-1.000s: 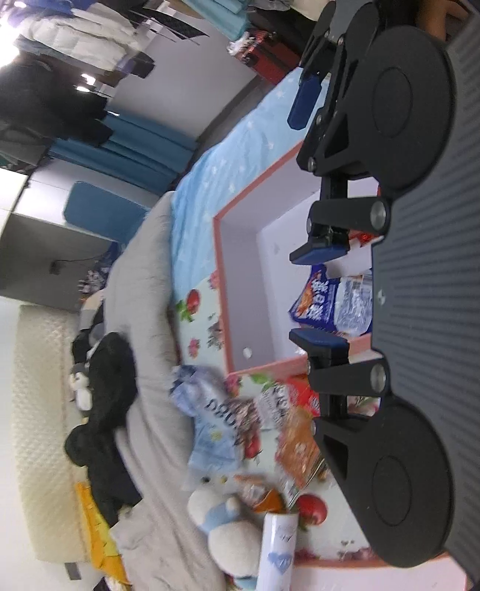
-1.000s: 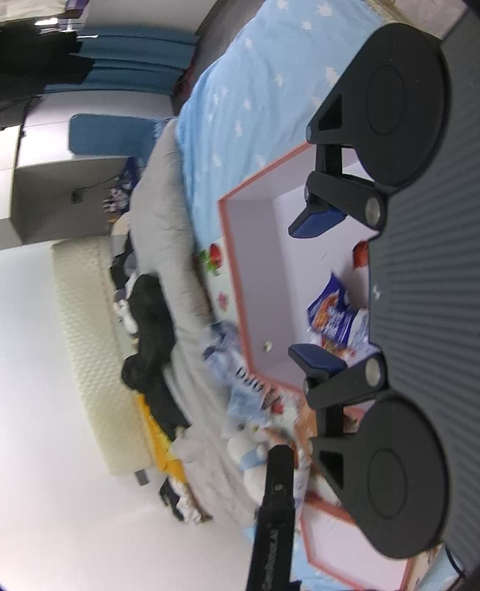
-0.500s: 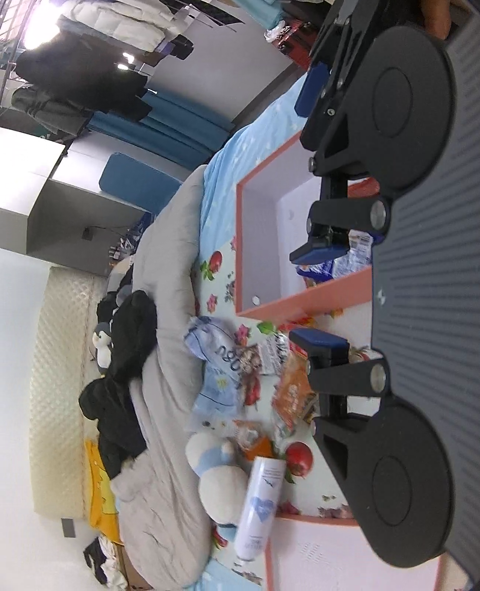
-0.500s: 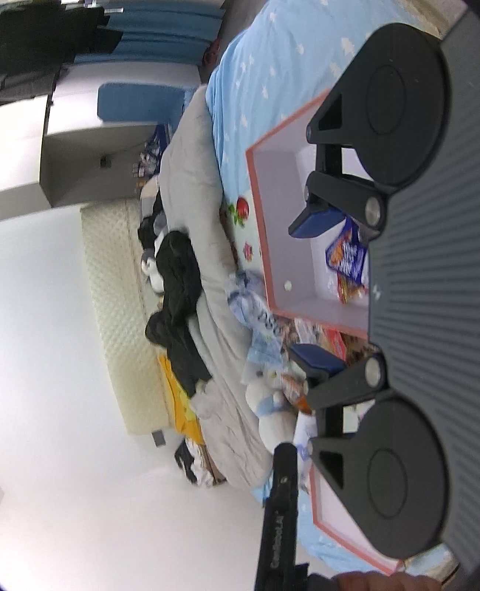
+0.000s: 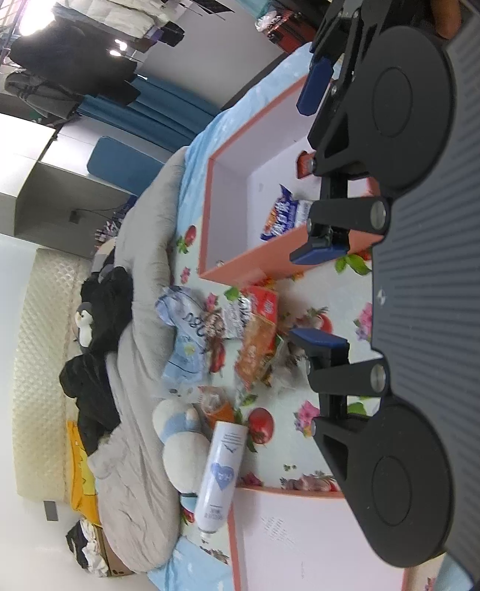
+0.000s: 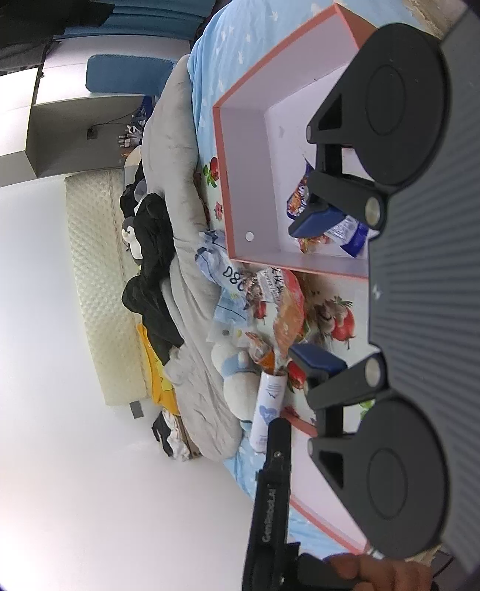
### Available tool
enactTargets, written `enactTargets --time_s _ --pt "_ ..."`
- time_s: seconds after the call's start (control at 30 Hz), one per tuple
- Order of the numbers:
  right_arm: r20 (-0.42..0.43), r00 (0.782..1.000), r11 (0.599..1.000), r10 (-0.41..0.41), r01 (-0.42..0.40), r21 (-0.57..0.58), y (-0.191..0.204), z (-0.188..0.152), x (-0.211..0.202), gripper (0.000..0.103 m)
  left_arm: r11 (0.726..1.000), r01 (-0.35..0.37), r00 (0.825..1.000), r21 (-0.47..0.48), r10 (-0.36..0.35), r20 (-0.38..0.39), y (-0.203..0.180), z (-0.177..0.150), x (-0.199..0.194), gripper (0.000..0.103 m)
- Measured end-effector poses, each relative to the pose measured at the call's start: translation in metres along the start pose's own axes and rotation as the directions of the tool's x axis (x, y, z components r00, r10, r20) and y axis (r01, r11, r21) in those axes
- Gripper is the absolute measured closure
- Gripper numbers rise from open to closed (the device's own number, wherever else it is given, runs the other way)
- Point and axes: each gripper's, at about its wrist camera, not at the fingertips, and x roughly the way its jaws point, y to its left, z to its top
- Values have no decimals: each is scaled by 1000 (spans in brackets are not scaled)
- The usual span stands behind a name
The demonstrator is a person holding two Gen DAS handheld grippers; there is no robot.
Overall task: Organize snacks
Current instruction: 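Withdraw both open tools from the box back toward the snack pile, then lower both tools into the snack pile beside the box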
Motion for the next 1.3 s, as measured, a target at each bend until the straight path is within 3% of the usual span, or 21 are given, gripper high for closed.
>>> enactTargets --time_s 0.7,1.03,1.3 --pt "-69 998 1000 -8 6 -24 44 -58 5 38 994 -38 997 -104 31 -65 60 -72 4 60" --pt "-80 997 998 -6 0 -71 75 -62 38 38 986 -91 995 -139 83 -63 96 -61 20 51" --pt "-108 993 996 -41 33 -79 81 -62 70 39 982 -74 994 -173 60 -86 114 -40 53 47"
